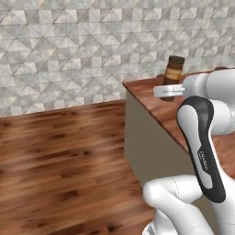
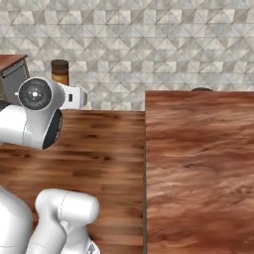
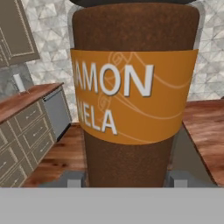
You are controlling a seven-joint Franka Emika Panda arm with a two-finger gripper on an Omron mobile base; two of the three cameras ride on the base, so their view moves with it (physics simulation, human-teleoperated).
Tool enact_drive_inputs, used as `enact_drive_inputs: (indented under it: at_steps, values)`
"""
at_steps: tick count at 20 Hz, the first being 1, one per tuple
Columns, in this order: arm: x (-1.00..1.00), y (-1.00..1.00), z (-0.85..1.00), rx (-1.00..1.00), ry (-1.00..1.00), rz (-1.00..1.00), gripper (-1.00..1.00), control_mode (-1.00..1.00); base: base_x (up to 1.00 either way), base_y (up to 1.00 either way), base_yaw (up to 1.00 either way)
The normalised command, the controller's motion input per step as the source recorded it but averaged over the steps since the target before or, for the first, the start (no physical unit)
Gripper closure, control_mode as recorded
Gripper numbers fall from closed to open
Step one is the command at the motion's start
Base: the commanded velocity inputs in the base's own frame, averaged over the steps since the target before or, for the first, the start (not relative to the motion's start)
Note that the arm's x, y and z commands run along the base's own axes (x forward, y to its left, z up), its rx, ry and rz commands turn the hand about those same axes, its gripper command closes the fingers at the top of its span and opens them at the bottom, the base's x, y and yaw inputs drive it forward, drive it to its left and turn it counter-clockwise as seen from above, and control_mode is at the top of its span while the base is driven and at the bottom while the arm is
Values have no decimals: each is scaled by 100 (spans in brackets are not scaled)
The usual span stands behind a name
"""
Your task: Take the cinnamon bottle from the cabinet and place it on the dining table, next to the plate with the cupcake. Then take the chocolate from the dining counter and place it on the cupcake plate.
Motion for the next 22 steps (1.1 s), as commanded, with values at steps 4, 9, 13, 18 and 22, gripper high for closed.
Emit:
enact_drive_inputs:
  at_steps: [4,9,13,18,22]
  values:
    - [0,0,0,0,0,0,100,100,94,5,0]
    - [0,0,0,0,0,0,100,100,94,16,2]
    - [0,0,0,0,0,0,100,100,94,18,6]
    - [0,0,0,0,0,0,100,100,94,12,2]
    - [0,0,0,0,0,0,100,100,94,8,0]
